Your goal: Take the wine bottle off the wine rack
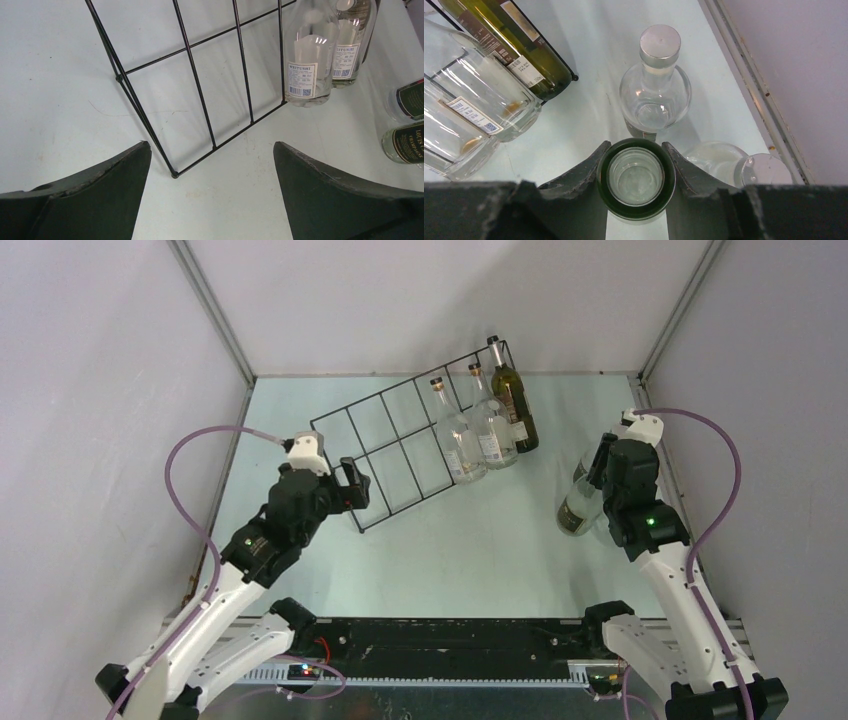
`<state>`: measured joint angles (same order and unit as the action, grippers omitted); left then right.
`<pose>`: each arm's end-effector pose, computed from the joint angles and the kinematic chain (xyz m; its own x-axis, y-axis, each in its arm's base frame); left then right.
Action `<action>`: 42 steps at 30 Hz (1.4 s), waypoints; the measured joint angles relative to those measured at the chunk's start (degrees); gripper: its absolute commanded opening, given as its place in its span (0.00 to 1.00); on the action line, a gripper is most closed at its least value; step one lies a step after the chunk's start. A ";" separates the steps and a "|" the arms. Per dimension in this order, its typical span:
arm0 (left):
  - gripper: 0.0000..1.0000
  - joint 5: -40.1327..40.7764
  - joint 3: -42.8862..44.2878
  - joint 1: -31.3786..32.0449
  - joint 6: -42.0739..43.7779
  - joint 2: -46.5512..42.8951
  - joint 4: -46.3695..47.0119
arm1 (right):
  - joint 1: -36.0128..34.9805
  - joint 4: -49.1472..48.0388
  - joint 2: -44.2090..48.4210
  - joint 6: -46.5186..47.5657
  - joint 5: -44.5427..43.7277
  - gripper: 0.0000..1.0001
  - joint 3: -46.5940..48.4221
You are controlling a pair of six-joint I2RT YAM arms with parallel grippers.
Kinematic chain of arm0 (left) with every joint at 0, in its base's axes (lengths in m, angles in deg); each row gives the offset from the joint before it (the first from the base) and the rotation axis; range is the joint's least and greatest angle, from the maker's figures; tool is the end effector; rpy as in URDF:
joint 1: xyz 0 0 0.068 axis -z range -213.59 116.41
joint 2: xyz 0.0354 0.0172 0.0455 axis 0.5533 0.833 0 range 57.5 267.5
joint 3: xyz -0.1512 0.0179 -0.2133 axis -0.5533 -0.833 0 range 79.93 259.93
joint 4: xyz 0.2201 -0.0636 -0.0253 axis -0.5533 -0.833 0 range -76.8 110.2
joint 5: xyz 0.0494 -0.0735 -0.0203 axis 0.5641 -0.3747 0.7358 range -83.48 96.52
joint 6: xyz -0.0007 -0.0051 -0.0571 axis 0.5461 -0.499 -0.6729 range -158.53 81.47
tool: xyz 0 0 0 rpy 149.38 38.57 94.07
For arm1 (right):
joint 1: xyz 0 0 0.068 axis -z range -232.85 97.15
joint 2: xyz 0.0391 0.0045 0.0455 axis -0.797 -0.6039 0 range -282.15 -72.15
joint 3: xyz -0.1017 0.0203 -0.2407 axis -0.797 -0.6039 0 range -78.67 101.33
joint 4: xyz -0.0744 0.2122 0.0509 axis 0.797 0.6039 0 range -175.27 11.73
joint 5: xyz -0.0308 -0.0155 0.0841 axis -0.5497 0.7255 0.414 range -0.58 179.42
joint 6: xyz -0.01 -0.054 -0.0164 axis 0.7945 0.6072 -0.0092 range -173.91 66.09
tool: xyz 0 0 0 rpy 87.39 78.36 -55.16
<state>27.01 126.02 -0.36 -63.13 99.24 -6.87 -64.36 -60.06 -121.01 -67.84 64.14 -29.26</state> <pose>0.1258 -0.0654 0.3145 -0.3949 -0.2074 -0.8950 0.0867 0.9614 -0.2610 0.1655 0.0160 0.3198 -0.3488 0.1510 -0.9249 0.2923 0.9552 0.0458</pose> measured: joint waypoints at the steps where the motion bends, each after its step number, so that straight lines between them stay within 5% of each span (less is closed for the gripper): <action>1: 1.00 0.00 -0.02 0.00 0.00 0.07 0.04 | 0.02 0.00 0.02 0.04 0.11 0.29 0.00; 5: 1.00 -0.24 -0.02 0.00 0.00 0.66 0.74 | 0.15 0.07 0.22 0.39 0.72 0.00 -0.04; 27: 1.00 -0.35 -1.20 0.00 -0.46 0.52 1.70 | 0.37 -7.52 -3.78 2.12 -1.99 0.01 -0.94; 34: 1.00 -0.35 -1.38 0.00 -0.48 0.50 1.68 | 0.39 -8.68 -4.55 2.78 -2.12 0.52 -0.92; 42: 1.00 -0.35 -1.38 0.00 -0.48 1.14 1.75 | 0.39 -11.30 -3.76 3.23 -2.16 0.75 0.48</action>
<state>26.66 124.64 -0.36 -63.61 100.38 -5.12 -63.96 -71.36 -124.77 -64.61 61.98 -28.78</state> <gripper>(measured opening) 0.996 0.694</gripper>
